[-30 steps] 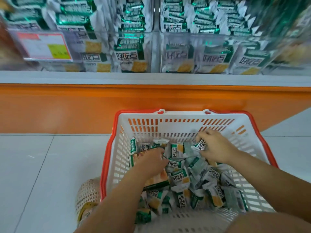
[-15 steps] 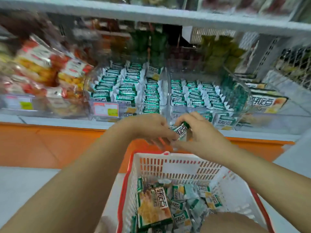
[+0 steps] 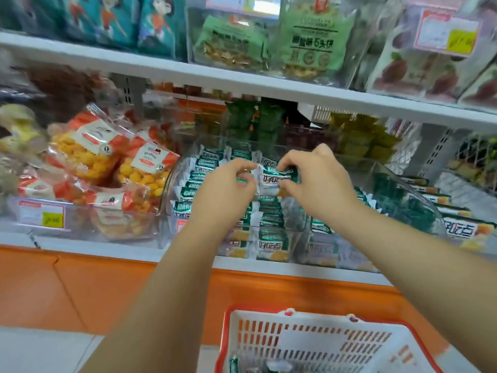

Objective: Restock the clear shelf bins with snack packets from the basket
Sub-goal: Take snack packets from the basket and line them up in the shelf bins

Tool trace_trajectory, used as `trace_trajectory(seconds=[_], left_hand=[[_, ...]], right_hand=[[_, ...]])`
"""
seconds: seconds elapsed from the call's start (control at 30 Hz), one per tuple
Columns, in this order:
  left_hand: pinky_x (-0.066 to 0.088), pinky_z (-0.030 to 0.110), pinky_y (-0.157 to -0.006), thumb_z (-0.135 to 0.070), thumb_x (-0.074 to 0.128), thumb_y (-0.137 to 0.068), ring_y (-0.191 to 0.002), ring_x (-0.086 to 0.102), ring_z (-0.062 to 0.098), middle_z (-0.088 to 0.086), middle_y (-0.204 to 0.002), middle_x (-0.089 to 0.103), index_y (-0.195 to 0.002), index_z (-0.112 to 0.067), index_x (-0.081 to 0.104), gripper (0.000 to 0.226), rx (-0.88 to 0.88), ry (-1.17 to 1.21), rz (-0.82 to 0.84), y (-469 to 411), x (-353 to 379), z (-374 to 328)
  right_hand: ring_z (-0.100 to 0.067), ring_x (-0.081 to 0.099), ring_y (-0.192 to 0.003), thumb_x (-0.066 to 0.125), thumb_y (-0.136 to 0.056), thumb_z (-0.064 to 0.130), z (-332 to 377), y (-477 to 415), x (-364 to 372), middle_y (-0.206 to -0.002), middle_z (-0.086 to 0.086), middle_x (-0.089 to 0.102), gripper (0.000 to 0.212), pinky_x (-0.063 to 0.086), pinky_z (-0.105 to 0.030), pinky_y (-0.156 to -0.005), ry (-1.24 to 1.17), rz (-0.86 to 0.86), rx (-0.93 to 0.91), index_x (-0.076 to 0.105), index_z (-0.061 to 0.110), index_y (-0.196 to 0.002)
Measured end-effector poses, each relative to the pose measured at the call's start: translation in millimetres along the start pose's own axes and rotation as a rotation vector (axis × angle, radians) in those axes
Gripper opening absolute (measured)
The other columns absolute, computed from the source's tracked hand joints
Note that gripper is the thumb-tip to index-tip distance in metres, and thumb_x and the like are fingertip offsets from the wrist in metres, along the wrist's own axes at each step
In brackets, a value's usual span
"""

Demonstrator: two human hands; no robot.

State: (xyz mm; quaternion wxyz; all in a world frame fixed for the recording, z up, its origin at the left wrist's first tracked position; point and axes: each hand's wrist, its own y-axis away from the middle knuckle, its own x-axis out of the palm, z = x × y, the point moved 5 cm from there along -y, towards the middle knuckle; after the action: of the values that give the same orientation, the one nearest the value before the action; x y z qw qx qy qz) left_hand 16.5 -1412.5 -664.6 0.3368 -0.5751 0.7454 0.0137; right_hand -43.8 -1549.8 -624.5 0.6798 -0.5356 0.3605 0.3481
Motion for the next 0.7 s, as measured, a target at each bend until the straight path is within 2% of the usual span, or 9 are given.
trace_trajectory(seconds=[0.1,0.17,0.23,0.3,0.37,0.5,0.57,0.63,0.7], left_hand=[[0.048,0.031,-0.085,-0.023,0.050,-0.096,-0.094,0.059,0.012,-0.008,-0.115,0.065,-0.119,-0.029,0.060,0.026,-0.043,-0.028,-0.216,-12,-13,23],[0.046,0.036,-0.091,-0.023,0.052,-0.095,-0.087,0.060,0.018,-0.005,-0.115,0.066,-0.119,-0.028,0.061,0.026,-0.045,-0.149,-0.262,-18,-13,36],[0.042,0.039,-0.096,-0.025,0.052,-0.094,-0.083,0.060,0.023,-0.001,-0.114,0.067,-0.119,-0.028,0.062,0.027,-0.014,-0.270,-0.268,-24,-7,48],[0.028,0.039,-0.108,-0.027,0.050,-0.094,-0.099,0.060,0.022,-0.003,-0.117,0.066,-0.120,-0.029,0.061,0.028,0.001,-0.350,-0.251,-26,0,57],[0.014,0.038,-0.113,-0.030,0.048,-0.095,-0.110,0.056,0.018,-0.006,-0.121,0.062,-0.121,-0.032,0.059,0.028,0.007,-0.400,-0.242,-27,5,63],[0.010,0.037,-0.113,-0.031,0.047,-0.095,-0.110,0.055,0.016,-0.008,-0.123,0.061,-0.121,-0.033,0.058,0.028,0.042,-0.403,-0.244,-26,6,65],[0.009,0.037,-0.113,-0.030,0.047,-0.095,-0.109,0.055,0.017,-0.008,-0.122,0.061,-0.119,-0.032,0.058,0.027,0.051,-0.395,-0.234,-25,6,65],[0.007,0.037,-0.114,-0.031,0.045,-0.095,-0.107,0.055,0.018,-0.009,-0.121,0.061,-0.119,-0.032,0.058,0.027,0.051,-0.404,-0.221,-24,6,65],[0.007,0.037,-0.113,-0.033,0.041,-0.095,-0.103,0.057,0.019,-0.008,-0.118,0.063,-0.117,-0.032,0.060,0.029,0.057,-0.407,-0.226,-23,7,65]], right_hand=[[-0.024,0.055,-0.101,0.063,-0.089,0.017,-9,-40,25,-0.108,0.000,0.060,0.020,0.047,-0.037,-0.075,0.027,0.005,0.036,0.058,0.025,-0.107],[-0.031,0.055,-0.099,0.060,-0.087,0.006,-16,-64,41,-0.111,-0.008,0.060,0.022,0.047,-0.039,-0.075,0.093,0.008,0.065,0.058,0.019,-0.105],[-0.036,0.056,-0.095,0.056,-0.086,-0.002,-23,-85,57,-0.110,-0.015,0.058,0.025,0.045,-0.039,-0.073,0.168,0.009,0.118,0.057,0.014,-0.105],[-0.038,0.057,-0.099,0.053,-0.086,-0.005,-27,-102,74,-0.112,-0.019,0.057,0.029,0.046,-0.039,-0.075,0.238,0.029,0.168,0.056,0.009,-0.111],[-0.037,0.057,-0.105,0.051,-0.085,-0.007,-29,-115,89,-0.117,-0.019,0.055,0.035,0.047,-0.039,-0.078,0.294,0.041,0.192,0.053,0.007,-0.117],[-0.036,0.054,-0.112,0.049,-0.088,-0.004,-38,-135,119,-0.124,-0.020,0.053,0.035,0.047,-0.039,-0.085,0.377,0.097,0.230,0.050,0.004,-0.123],[-0.033,0.053,-0.115,0.043,-0.095,0.004,-43,-138,138,-0.127,-0.018,0.054,0.030,0.042,-0.031,-0.080,0.417,0.167,0.212,0.051,0.003,-0.124],[-0.031,0.049,-0.119,0.032,-0.100,0.010,-45,-138,152,-0.131,-0.017,0.051,0.034,0.033,-0.025,-0.074,0.409,0.206,0.221,0.048,0.002,-0.129],[-0.033,0.047,-0.122,0.033,-0.098,0.001,-45,-138,156,-0.133,-0.021,0.047,0.036,0.039,-0.030,-0.086,0.358,0.199,0.272,0.041,-0.005,-0.132]])
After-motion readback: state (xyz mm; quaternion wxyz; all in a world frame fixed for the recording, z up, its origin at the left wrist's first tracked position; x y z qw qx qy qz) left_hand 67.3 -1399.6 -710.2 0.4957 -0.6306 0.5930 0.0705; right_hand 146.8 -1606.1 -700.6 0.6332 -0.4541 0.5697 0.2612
